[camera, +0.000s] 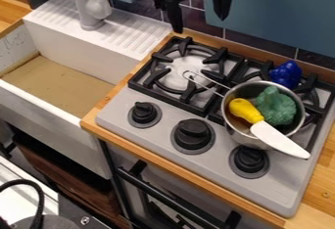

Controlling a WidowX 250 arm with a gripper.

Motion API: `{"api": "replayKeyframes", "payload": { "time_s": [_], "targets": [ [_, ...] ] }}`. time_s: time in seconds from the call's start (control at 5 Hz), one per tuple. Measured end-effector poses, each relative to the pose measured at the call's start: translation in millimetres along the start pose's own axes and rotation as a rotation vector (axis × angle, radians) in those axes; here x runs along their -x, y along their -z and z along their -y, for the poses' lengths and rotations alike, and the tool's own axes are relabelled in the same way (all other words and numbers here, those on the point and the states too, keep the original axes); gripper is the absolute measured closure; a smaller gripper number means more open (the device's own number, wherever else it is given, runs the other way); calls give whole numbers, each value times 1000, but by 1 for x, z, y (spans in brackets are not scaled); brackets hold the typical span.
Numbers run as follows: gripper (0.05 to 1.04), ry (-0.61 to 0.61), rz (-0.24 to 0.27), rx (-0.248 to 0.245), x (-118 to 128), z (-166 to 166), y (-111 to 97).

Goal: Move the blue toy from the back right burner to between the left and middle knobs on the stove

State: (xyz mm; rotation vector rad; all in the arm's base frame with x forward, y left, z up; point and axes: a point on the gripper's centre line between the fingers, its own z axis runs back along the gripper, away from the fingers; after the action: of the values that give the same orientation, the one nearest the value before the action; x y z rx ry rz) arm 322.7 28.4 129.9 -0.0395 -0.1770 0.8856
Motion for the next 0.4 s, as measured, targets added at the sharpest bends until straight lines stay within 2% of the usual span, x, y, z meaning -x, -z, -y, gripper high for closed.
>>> {"api": "replayKeyframes", "payload": {
  "time_s": [0.2, 0.4],
  "targets": [
    [89, 12, -22, -21, 5, 1, 11],
    [89, 150, 21, 12, 20, 28, 18]
  ]
}}
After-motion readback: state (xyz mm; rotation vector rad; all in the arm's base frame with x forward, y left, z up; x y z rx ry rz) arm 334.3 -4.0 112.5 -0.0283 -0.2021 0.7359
